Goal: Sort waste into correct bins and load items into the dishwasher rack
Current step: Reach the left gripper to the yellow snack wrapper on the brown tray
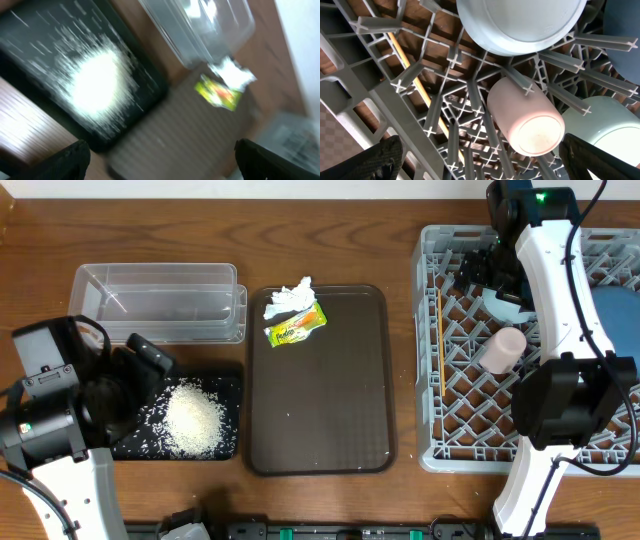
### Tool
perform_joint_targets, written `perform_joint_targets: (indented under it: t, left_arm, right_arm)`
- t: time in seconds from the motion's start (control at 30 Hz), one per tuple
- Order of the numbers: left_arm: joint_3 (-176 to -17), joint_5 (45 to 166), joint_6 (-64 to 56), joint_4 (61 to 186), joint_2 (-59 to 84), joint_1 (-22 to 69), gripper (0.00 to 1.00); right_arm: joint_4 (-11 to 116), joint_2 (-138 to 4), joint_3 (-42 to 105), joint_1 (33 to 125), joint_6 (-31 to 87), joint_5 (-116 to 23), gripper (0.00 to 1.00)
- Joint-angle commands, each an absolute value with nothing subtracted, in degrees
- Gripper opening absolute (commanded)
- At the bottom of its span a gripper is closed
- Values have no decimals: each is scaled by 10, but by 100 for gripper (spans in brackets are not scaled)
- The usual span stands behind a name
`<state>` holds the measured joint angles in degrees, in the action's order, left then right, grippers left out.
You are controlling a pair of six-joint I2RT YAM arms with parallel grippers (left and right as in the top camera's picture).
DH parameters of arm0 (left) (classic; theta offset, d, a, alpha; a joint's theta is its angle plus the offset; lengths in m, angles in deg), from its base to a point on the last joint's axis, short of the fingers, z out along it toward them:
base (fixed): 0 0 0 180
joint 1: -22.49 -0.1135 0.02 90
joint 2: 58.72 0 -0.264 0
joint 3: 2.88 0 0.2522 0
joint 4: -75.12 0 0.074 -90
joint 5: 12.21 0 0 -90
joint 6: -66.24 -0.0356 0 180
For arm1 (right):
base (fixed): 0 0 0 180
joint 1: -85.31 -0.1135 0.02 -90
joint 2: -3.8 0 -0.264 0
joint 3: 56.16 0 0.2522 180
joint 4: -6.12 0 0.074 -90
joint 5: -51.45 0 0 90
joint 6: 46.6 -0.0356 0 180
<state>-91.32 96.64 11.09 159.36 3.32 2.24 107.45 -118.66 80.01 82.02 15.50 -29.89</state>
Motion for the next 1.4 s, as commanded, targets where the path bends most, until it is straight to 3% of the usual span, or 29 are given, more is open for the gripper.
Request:
perform_joint_targets:
  t: [0.0, 0.1, 0.3, 0.47, 0.7, 0.87, 1.17, 1.37]
  left_arm:
    - [-919, 1161, 136, 1589, 34, 25, 95]
    - [-919, 1254, 72, 1499, 34, 59, 94]
    - [-920, 1244, 70, 1337, 49, 194, 95]
    - [-978, 1125, 28, 1379, 147, 315, 95]
    - [-1113, 824, -20, 1486, 314, 422, 95]
    - [-1121, 764, -45, 1450, 392, 455, 95]
    - [-1121, 764, -55, 1434, 520, 458, 94]
    - [-1121, 763, -183, 1391, 581, 468, 88]
  right_arm:
    - [1075, -1187, 808, 822, 147, -298, 99]
    - [1075, -1187, 808, 822, 147, -298, 99]
    - [1075, -1187, 808, 822, 147, -298, 99]
    - [1075, -1187, 808, 822, 147, -298, 99]
    - [1075, -1187, 808, 822, 147, -298, 99]
    - [1075, -1187, 808, 822, 147, -298, 99]
    - [1075, -1187, 808, 822, 147, -298, 99]
    - [1075, -1187, 808, 822, 147, -298, 99]
